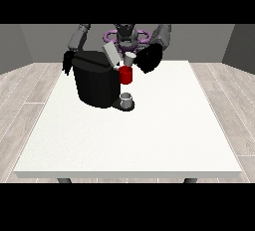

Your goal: Insert the coffee pod into the coffee machine and close the lid

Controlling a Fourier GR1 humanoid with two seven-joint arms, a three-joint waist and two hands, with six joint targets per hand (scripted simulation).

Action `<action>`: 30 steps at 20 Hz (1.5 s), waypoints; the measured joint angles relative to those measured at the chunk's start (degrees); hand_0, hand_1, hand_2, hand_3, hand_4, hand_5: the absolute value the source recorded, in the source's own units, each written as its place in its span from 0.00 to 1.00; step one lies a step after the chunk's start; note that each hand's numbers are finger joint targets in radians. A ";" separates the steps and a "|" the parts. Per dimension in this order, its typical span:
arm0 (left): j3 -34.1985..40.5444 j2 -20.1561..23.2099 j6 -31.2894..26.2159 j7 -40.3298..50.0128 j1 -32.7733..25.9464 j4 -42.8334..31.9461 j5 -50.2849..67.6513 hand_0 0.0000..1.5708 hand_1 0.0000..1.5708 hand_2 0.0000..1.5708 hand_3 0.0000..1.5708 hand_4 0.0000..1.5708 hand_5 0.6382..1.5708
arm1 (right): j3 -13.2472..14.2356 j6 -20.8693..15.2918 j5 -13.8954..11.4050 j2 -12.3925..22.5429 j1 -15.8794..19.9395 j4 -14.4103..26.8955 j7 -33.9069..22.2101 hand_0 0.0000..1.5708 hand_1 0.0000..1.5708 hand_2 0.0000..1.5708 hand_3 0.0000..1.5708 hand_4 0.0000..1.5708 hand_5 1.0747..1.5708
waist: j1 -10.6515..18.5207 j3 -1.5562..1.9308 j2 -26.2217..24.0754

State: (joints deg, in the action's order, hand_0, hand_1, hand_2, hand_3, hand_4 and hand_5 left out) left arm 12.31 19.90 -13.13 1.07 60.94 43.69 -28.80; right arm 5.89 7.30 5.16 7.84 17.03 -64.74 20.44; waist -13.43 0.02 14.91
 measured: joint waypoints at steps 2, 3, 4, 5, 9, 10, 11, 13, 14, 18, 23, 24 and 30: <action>0.59 0.32 -0.37 0.63 1.81 -0.44 0.65 0.92 0.92 0.94 0.88 0.38 1.00 | 0.66 0.54 0.63 0.50 2.17 0.78 -0.31 0.00 0.00 0.00 0.00 0.18 1.00 | 0.24 0.01 1.13; 0.88 0.56 -0.51 0.87 2.31 -0.95 0.88 0.92 0.92 0.94 0.88 0.39 1.00 | 0.04 0.54 0.19 0.07 2.00 0.71 0.06 0.00 0.00 0.00 0.00 0.19 1.00 | -0.14 -0.01 1.26; 1.23 1.09 -0.44 0.80 3.01 -1.16 1.05 0.94 0.94 0.95 0.88 0.40 1.00 | 0.11 0.98 0.18 0.38 2.37 0.91 0.60 0.00 0.00 0.00 0.00 0.19 1.00 | -0.39 0.01 2.07; 1.62 1.58 -0.19 0.62 3.29 -1.54 1.18 0.93 0.93 0.94 0.85 0.39 1.00 | -0.22 0.90 -0.08 0.17 2.43 0.71 0.69 0.00 0.00 0.00 0.00 0.18 1.00 | -0.80 0.01 2.48; 1.02 2.71 -0.35 -0.22 3.79 -1.92 0.50 0.91 0.91 0.95 0.90 0.43 1.00 | 0.01 0.87 -0.22 0.12 2.98 1.98 1.39 0.00 0.00 0.00 0.00 0.13 1.00 | -0.82 0.03 3.55; 0.86 3.10 -0.53 -0.33 4.13 -2.06 0.31 0.95 0.95 0.96 0.91 0.45 1.00 | 0.11 0.94 -0.20 0.20 3.27 2.30 1.33 0.00 0.00 0.00 0.00 0.11 1.00 | -0.89 0.02 3.84; 0.92 3.89 -1.03 -0.84 4.70 -2.28 0.32 0.97 0.97 0.97 0.92 0.44 1.00 | 0.31 1.23 -0.04 0.66 4.05 2.30 0.91 0.00 0.00 0.00 0.00 0.15 1.00 | -1.01 0.04 4.46; 0.71 4.41 -1.30 -1.04 5.12 -2.56 0.07 0.92 0.92 0.94 0.85 0.45 1.00 | 1.02 1.59 0.32 1.45 5.09 2.96 0.69 0.00 0.00 0.00 0.00 0.16 1.00 | -1.09 0.04 5.02; 0.50 4.46 -1.16 -0.91 5.33 -2.63 -0.19 0.90 0.90 0.93 0.86 0.42 1.00 | 1.12 1.39 0.23 1.43 5.51 3.33 0.83 0.00 0.00 0.00 0.00 0.12 1.00 | -1.00 0.03 5.13; 0.65 4.41 0.01 -0.23 6.49 -3.06 -0.43 0.89 0.89 0.92 0.87 0.38 1.00 | 0.96 0.76 -0.23 1.14 6.79 4.42 0.15 0.00 0.00 0.00 0.00 0.17 1.00 | -1.26 0.02 5.42; 0.13 3.91 1.08 -0.16 7.74 -2.90 -0.94 0.90 0.90 0.92 0.87 0.40 1.00 | 1.51 0.31 -0.42 1.05 8.27 6.82 1.02 0.00 0.00 0.00 0.00 0.17 1.00 | -1.01 0.02 6.25; 0.34 4.10 1.22 0.26 8.43 -3.09 -0.89 0.87 0.87 0.88 0.80 0.35 1.00 | 1.49 0.16 -0.58 0.98 8.70 7.05 1.37 0.00 0.00 0.00 0.00 0.16 1.00 | -1.31 0.01 6.68; 1.13 -0.60 0.91 -3.81 5.27 -1.32 2.69 0.00 0.00 0.00 0.00 0.00 1.00 | 4.19 1.13 1.11 2.28 8.00 10.77 3.05 0.00 0.00 0.00 0.00 0.20 1.00 | 2.19 0.01 4.76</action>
State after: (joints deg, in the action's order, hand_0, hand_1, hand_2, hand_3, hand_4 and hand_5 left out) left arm 13.44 19.30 -12.22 -2.74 66.20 42.37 -26.11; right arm 10.08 8.43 6.27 10.12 25.03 -53.97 23.49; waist -11.24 0.03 19.67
